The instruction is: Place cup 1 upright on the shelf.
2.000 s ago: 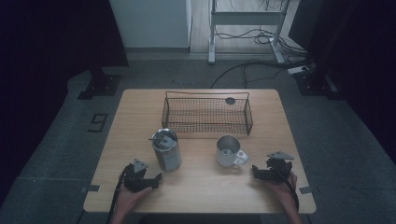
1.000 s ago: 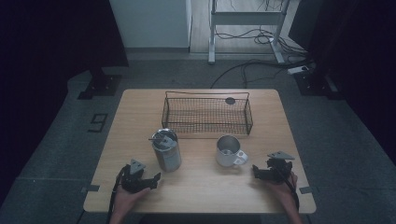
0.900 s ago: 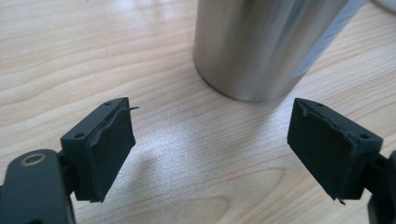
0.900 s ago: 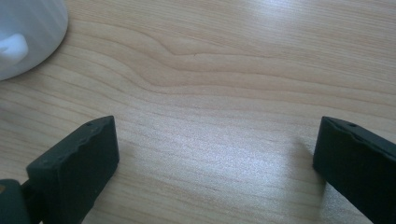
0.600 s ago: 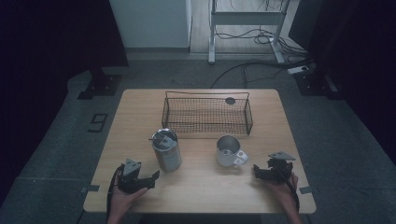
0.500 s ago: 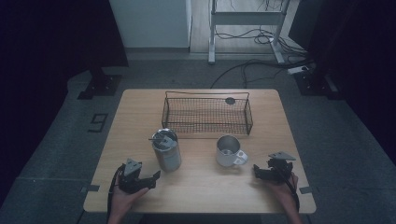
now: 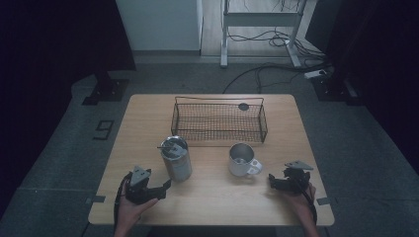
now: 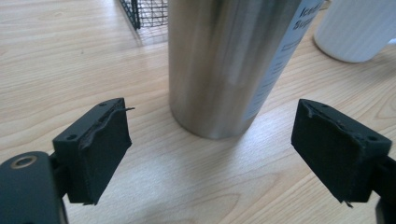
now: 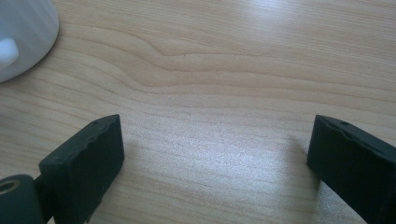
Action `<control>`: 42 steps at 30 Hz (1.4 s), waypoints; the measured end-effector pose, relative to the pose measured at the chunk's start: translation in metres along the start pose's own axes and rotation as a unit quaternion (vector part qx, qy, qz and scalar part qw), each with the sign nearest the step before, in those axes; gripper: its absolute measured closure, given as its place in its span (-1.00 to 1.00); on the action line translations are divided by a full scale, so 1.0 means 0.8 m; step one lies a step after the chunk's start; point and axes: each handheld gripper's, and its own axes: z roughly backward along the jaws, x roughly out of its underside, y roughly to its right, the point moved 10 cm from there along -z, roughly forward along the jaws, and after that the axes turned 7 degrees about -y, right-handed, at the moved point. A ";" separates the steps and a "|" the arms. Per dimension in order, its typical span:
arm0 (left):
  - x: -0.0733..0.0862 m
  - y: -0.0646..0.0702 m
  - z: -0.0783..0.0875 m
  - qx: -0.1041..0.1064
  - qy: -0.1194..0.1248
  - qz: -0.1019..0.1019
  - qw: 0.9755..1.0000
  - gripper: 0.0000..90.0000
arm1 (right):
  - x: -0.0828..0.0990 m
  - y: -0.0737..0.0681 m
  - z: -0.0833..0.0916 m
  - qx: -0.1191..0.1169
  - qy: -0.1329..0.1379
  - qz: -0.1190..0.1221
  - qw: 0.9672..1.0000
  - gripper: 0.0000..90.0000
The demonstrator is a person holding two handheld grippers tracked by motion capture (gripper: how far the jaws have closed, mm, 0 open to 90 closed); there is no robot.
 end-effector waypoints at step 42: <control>-0.071 0.022 -0.033 0.012 0.032 -0.019 0.999 -0.98 | 0.000 0.003 0.001 0.006 0.003 -0.007 1.000 -0.86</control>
